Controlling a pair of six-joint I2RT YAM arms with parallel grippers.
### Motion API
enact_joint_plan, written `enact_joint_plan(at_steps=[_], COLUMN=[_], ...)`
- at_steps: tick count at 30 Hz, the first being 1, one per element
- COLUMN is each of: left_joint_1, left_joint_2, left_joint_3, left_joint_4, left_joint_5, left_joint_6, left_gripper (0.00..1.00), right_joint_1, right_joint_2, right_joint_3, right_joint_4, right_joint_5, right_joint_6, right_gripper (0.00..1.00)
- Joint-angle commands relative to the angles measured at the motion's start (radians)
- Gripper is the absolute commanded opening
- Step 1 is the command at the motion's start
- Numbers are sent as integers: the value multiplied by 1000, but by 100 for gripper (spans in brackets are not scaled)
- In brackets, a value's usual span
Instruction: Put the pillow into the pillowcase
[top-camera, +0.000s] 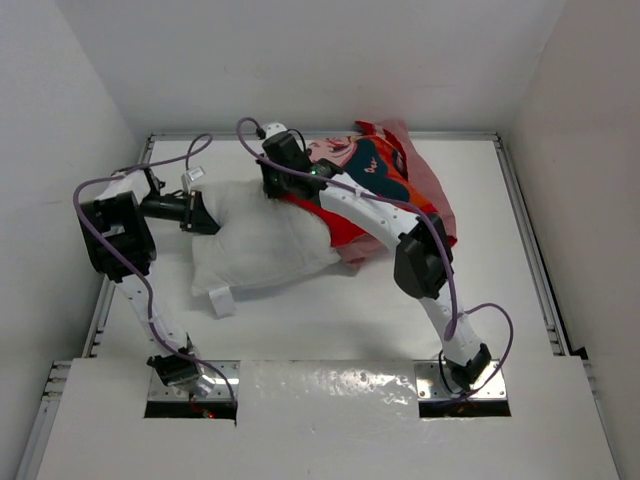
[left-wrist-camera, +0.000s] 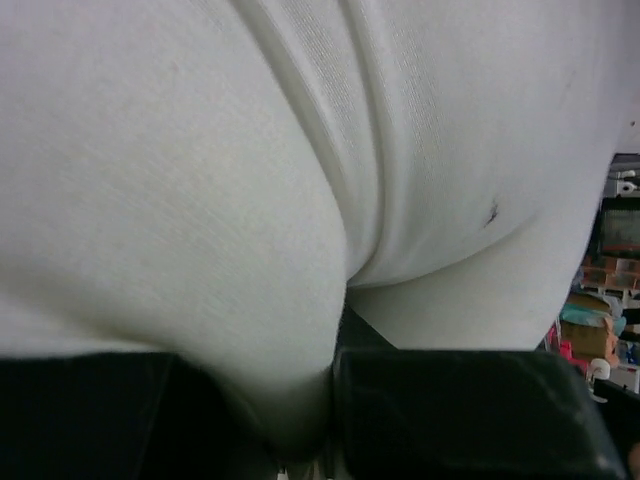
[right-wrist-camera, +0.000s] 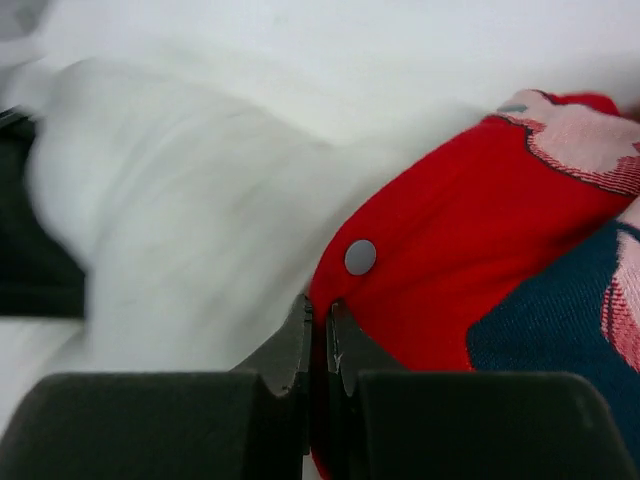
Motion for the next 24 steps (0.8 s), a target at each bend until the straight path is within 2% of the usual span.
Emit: enact_joint_plan(at_steps=[1,7,9,10,11,12,13,14,15,17,20,21,23,24], left_joint_1=[14,69,131,149,164,175,175,174,174,172,163,162,160,158], left_joint_2=[-91,-163,-193,-201,-213,-219,-229,-250,-262,-305,-364,-373,-385,-385], left_joint_3=[-13,-56,-81,-107,-118,-125,-157,-185,-213,-312,-369,-374,-377,-372], left_joint_4=[-8,24,78,89,92,83,77,55,25,-6,-6,-6,-6,-5], left_joint_5=[163,255,290,303,307,301,298,310,348,395,402,395,366,355], left_joint_6=[60,58,29,29,38,82,104,133,235,299,389,419,458,469], left_gripper=[0,0,0,0,0,0,0,0,0,0,0,3,15,28], right_joint_1=[80,98,98,98,98,98,98,103,109,119,130,130,130,130], right_joint_2=[-99,-191,-255,-276,-289,-296,-290,-284,-282,-316,-432,-467,-580,-618], right_joint_3=[-40,-221,-328,-400,-422,-428,-381,-343,-302,-223,-221,-237,-342,-396], right_joint_4=[175,204,199,204,203,187,111,60,8,-86,-135,-147,-175,-185], right_joint_5=[-358,-532,-529,-479,-450,-427,-407,-346,-304,-165,-23,70,142,203], right_joint_6=[114,156,137,128,125,119,81,59,35,-34,-78,-73,-58,-41], right_gripper=[0,0,0,1,15,39,77,94,99,99,99,99,99,98])
